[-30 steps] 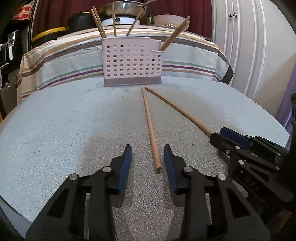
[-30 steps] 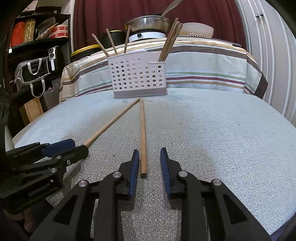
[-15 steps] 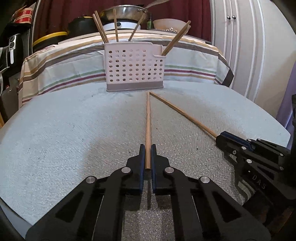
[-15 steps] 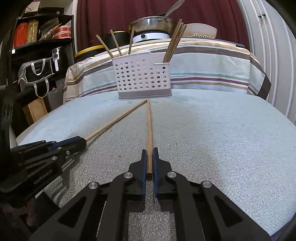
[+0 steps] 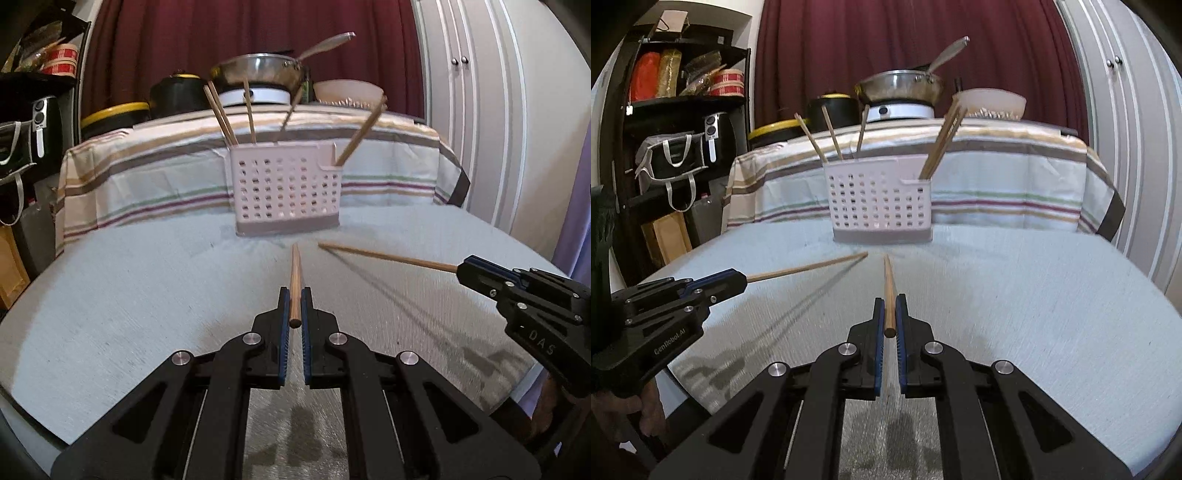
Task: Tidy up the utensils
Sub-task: 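Lift both held chopsticks and lower them into the pink holder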
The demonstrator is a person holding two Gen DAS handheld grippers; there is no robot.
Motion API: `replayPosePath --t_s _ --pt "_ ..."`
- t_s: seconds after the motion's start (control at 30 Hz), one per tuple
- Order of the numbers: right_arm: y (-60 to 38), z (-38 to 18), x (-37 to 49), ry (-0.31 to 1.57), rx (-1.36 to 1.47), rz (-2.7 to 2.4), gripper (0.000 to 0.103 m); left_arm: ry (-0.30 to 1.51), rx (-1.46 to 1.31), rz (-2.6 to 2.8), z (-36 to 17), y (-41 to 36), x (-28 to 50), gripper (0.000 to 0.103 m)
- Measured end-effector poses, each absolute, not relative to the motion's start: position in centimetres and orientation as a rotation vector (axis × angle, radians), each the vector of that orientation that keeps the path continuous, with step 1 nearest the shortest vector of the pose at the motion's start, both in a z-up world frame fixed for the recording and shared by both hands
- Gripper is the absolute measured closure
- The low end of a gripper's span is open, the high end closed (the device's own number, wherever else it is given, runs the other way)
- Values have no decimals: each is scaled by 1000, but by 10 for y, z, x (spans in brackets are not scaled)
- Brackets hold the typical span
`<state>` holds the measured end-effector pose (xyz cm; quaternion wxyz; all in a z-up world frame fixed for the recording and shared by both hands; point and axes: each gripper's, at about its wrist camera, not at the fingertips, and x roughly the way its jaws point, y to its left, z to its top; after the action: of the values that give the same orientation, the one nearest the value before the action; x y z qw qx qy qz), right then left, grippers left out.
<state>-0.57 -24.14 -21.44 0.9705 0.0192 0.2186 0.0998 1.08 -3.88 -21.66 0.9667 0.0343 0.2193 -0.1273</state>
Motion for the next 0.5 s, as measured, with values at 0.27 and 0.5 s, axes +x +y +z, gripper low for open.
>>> replayPosePath --t_s 0.27,0.5 --pt "-246 -179 -7 381 49 208 96 392 36 -231 -181 -22 8 97" --pt "-248 -149 -2 344 59 220 96 392 -8 -221 -150 -3 17 97"
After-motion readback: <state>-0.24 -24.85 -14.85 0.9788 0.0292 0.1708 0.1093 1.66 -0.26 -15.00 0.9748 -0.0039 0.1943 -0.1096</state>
